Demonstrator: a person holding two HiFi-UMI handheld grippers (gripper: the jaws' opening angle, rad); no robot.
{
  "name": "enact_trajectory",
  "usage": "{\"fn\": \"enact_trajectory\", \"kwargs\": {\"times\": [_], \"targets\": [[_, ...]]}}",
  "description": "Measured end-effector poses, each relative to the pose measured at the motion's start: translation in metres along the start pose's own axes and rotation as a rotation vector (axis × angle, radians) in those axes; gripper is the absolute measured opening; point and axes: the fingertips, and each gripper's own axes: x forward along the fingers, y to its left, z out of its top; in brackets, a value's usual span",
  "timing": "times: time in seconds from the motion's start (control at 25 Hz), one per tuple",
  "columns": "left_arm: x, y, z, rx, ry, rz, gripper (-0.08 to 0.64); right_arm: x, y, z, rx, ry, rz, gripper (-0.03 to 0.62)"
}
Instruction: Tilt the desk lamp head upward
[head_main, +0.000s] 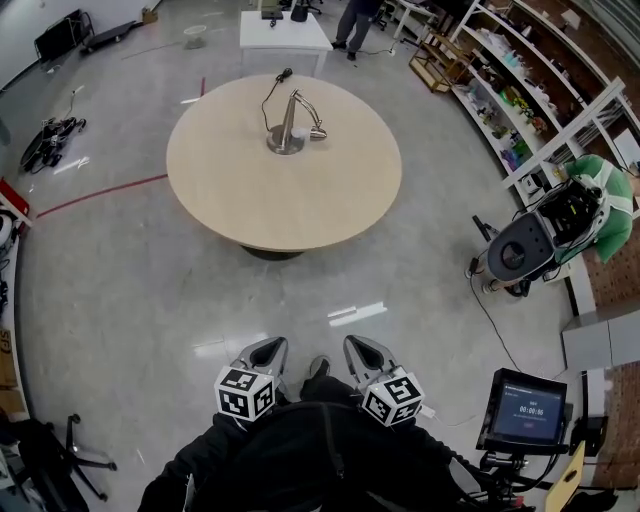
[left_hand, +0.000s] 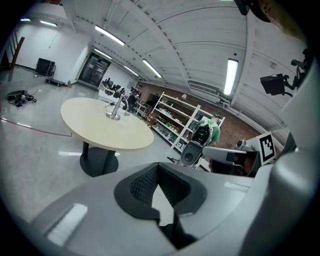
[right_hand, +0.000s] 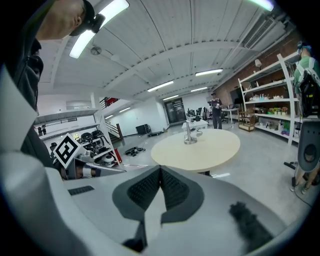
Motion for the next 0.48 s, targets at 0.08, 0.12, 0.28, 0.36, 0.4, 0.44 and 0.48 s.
{"fn": "enact_trajectory", "kwargs": {"times": [0.08,0.12,0.28,0.36,0.4,0.44,0.48], "targets": [[0.005,0.002,0.000,0.000,0.010,-0.003,0.006,0.005,-0.006,-0.001,0.013,0.001,-0.006,-0.006],[0.008,0.005,0.000,0.000,0.012,0.001,0.006,0.008,-0.009,-0.001,0.019,0.001,-0.005,-0.006],[0.030,0.024,0.014,-0.004,0.005,0.040,0.006,0.037,-0.028,0.005,0.019,0.000,0.036,-0.006],[0.038,0.032,0.023,0.000,0.001,0.062,0.006,0.052,-0.036,0.009,0.018,-0.002,0.057,-0.006],[0.036,0.035,0.026,0.001,-0.002,0.073,0.006,0.056,-0.035,0.012,0.019,-0.002,0.067,-0.006],[0.032,0.038,0.030,0.000,-0.006,0.083,0.006,0.060,-0.032,0.015,0.018,-0.001,0.077,-0.006],[0.029,0.041,0.033,-0.001,-0.008,0.092,0.006,0.063,-0.028,0.018,0.017,-0.001,0.088,-0.006]]}}
